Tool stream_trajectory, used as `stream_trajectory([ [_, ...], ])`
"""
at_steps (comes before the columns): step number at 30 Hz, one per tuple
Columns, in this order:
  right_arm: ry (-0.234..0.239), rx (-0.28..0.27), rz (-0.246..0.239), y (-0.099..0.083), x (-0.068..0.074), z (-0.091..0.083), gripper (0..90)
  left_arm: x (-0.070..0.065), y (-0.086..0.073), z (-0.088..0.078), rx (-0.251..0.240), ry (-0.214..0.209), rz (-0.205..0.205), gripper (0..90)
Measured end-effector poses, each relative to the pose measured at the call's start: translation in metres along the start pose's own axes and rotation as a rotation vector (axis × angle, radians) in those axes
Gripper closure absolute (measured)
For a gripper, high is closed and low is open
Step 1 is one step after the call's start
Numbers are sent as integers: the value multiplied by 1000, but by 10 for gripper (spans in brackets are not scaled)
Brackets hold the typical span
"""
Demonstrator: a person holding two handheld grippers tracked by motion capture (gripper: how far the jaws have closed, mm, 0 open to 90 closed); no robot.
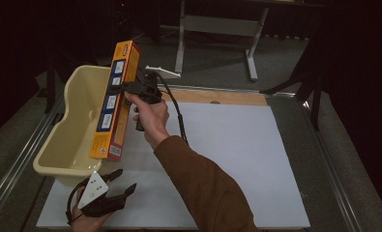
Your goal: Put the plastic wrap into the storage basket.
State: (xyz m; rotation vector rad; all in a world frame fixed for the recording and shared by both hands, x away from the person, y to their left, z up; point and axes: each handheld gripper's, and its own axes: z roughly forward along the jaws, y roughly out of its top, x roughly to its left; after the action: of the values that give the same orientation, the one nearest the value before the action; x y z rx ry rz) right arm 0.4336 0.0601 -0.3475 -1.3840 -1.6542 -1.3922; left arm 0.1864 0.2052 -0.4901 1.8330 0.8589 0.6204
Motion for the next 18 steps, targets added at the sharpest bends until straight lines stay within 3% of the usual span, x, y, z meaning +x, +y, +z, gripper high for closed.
stream_trajectory([
  [18, -4, -12, 43, -8, -3, 35, 399, 2, -1, 0, -9, -9, -13, 350],
])
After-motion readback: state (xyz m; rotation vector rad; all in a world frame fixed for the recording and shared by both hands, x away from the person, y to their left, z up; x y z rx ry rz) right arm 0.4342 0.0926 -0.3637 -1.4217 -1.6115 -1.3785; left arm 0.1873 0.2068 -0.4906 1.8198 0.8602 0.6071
